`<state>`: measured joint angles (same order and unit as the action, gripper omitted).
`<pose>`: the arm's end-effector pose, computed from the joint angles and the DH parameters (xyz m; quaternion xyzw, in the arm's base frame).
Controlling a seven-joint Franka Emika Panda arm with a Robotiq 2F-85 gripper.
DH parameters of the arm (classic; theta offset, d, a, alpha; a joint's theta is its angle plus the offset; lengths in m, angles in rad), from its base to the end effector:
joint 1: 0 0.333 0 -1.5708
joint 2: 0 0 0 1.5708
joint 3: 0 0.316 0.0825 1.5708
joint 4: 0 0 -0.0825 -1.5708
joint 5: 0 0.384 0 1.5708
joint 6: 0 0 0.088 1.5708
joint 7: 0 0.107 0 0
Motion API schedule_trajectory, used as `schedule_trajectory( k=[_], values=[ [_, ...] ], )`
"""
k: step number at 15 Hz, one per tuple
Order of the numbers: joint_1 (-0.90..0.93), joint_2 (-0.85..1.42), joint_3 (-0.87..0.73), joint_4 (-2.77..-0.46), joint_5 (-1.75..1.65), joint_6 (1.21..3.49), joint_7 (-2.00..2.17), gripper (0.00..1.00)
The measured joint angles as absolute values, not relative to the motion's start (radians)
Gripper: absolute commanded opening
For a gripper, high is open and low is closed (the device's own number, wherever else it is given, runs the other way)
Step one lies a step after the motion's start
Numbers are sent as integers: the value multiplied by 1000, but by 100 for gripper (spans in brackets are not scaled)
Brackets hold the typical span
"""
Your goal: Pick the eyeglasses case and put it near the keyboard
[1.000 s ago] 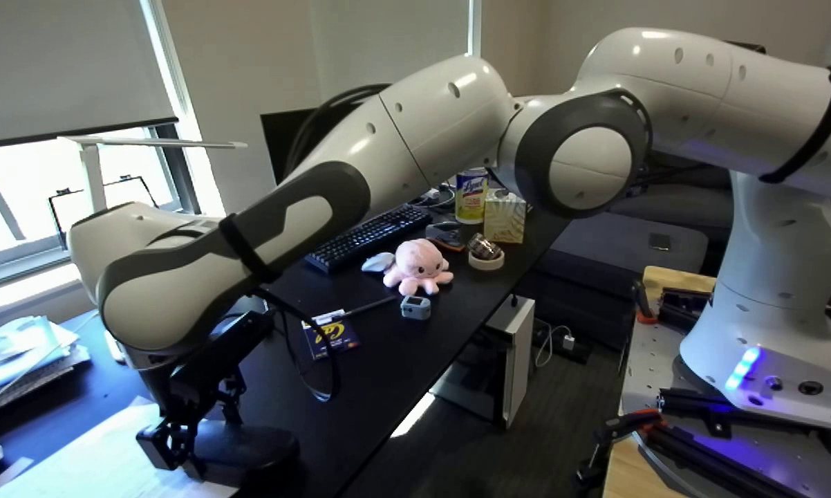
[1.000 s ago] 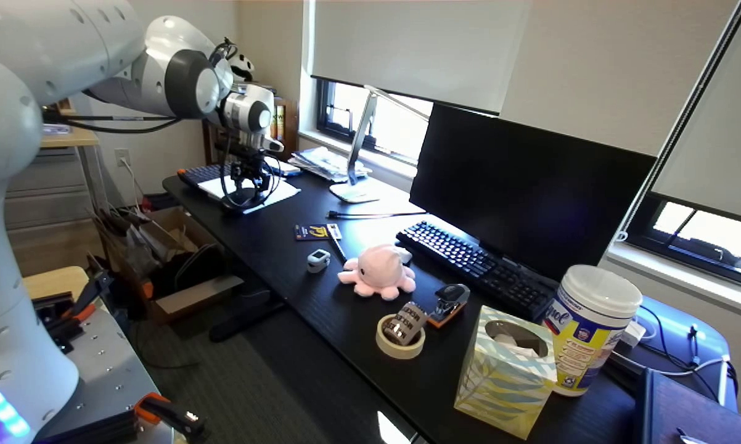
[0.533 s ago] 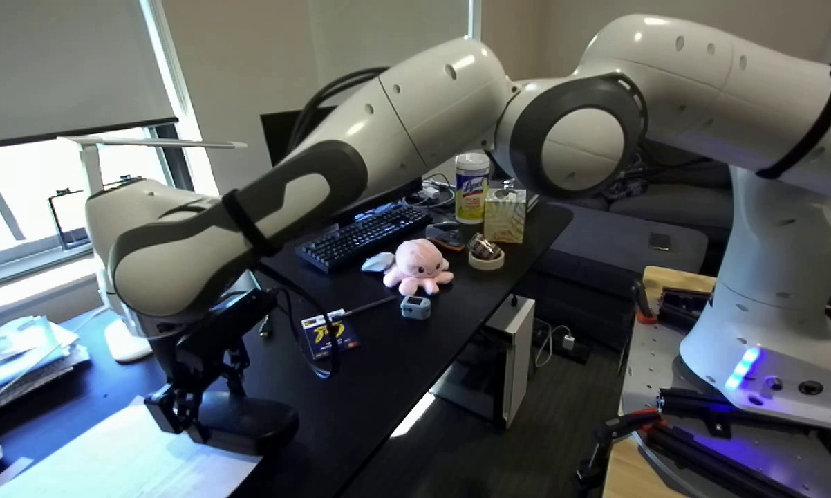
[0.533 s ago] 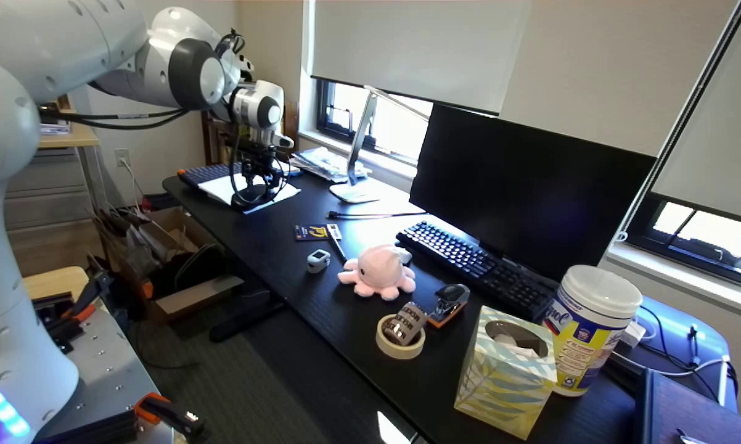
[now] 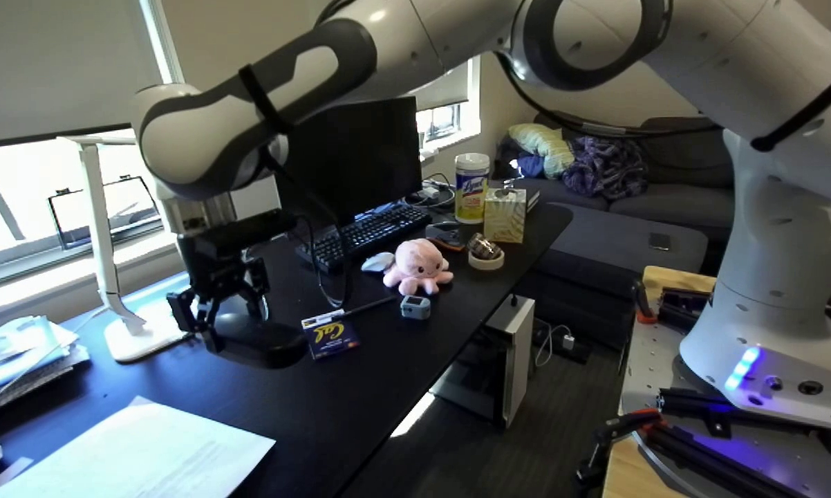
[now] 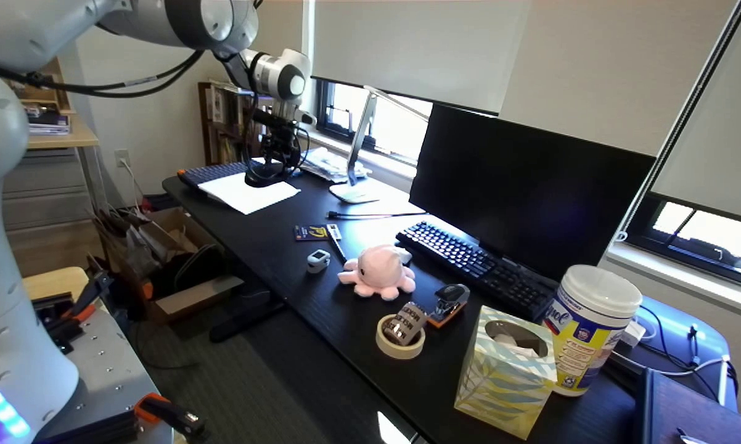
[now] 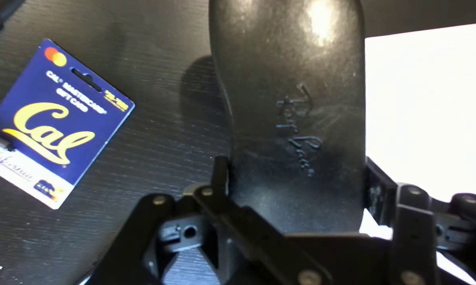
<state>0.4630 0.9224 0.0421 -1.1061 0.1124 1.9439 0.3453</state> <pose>0.6676 0.3665 0.2494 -0.9956 -0.0494 0.0663 0.0451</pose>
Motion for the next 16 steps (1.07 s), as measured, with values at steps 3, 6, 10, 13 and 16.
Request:
schedule_trajectory(
  k=[3,6,10,13,16],
  values=[
    [412,808,45,-1234,173,1982,332,53],
    [372,717,46,-1343,200,2032,330,78],
    [369,734,61,-1337,197,2032,331,53],
    [367,732,59,-1340,175,2039,339,53],
    [343,668,10,-1409,142,2066,407,53]
  ],
)
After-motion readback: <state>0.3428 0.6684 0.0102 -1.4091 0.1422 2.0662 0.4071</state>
